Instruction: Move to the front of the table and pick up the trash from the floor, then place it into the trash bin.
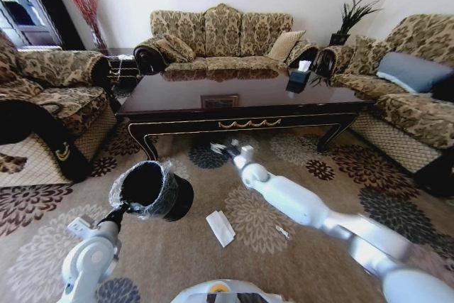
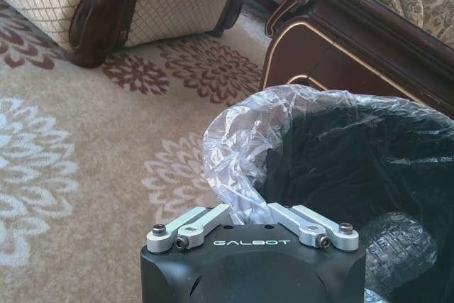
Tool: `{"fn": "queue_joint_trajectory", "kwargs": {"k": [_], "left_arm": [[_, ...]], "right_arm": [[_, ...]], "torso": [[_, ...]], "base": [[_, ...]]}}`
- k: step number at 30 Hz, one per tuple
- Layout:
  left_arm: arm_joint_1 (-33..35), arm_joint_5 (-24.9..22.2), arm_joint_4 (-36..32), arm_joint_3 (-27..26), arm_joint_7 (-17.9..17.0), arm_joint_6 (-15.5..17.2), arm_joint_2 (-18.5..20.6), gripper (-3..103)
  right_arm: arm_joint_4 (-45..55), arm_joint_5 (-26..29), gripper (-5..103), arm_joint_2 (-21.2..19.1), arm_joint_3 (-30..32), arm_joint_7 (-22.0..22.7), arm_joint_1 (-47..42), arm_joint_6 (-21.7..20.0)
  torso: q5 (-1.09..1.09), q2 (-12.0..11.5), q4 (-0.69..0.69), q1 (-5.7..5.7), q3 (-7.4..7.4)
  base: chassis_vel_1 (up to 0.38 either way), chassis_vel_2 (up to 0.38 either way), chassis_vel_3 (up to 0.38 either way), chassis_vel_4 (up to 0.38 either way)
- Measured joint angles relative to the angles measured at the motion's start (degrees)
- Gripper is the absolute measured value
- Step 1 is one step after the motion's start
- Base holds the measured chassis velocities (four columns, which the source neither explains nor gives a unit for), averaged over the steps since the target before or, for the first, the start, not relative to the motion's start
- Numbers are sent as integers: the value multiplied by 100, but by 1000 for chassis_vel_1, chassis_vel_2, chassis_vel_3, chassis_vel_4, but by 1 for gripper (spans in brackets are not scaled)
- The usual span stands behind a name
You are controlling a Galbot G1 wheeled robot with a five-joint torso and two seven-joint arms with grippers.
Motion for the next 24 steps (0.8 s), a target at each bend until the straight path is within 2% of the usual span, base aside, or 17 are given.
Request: {"fn": "queue_joint_trajectory", "kwargs": {"k": [1,2,4,5,6,7,10,12,13,16,17,18,19,21,22,24], "left_arm": [[6,-2,-7,-2,0,0,8,3],[6,-2,-7,-2,0,0,8,3],[23,-2,-29,0,0,0,9,3],[27,1,-32,2,0,0,8,3],[42,14,-51,14,0,-1,-8,3],[51,25,-72,26,0,0,-20,3],[61,30,-100,35,0,0,-33,3],[78,42,-124,37,1,-1,-37,3],[78,42,-124,37,1,-1,-37,3],[89,54,-124,30,6,0,-34,3],[89,61,-116,29,11,0,-35,3],[89,61,-116,29,11,0,-35,3],[89,75,-109,33,13,-1,-40,3],[85,102,-97,50,16,0,-45,3],[74,117,-83,67,18,0,-49,3],[70,120,-79,70,18,-1,-50,3]], "right_arm": [[19,101,100,-19,94,286,-123,-300],[19,101,100,-19,94,286,-123,-300],[26,329,100,-24,365,795,-360,-791],[20,364,100,-24,423,856,-406,-853],[-26,461,100,-23,679,974,-575,-1129],[-57,484,100,-41,883,951,-692,-1348],[-111,479,100,-94,1122,805,-848,-1564],[-216,296,100,-202,1343,376,-1060,-1576],[-216,296,100,-202,1343,376,-1060,-1576],[-424,-166,100,-365,1433,-626,-1304,-915],[-633,-578,100,-439,1477,-1450,-1471,-262],[-633,-578,100,-439,1477,-1450,-1471,-262],[-821,-943,100,-479,1529,-2051,-1612,222],[-1053,-1375,100,-527,1627,-2736,-1810,727],[-1243,-1719,100,-580,1712,-3240,-2018,1076],[-1287,-1807,100,-592,1732,-3333,-2063,1152]], "torso": [[0,0,0,0,1],[0,0,0,0,1],[-1,0,3,0,0],[-2,0,3,0,0],[-1,0,4,0,1],[-1,0,5,0,0],[-3,0,3,0,0],[-2,0,2,0,0],[-2,0,2,0,0],[-2,0,2,0,0],[-2,0,4,0,0],[-2,0,4,0,0],[-2,0,3,0,0],[-1,0,4,0,0],[-2,0,1,0,0],[-2,0,1,0,1]], "base": [[0,0,0,0],[0,0,0,0],[0,0,0,0],[0,0,0,0],[0,0,0,0],[0,0,0,0],[0,0,0,0],[0,0,0,0],[0,0,0,0],[0,0,0,0],[0,0,0,0],[0,0,0,0],[0,0,0,0],[0,0,0,0],[0,0,0,0],[0,0,0,0]]}}
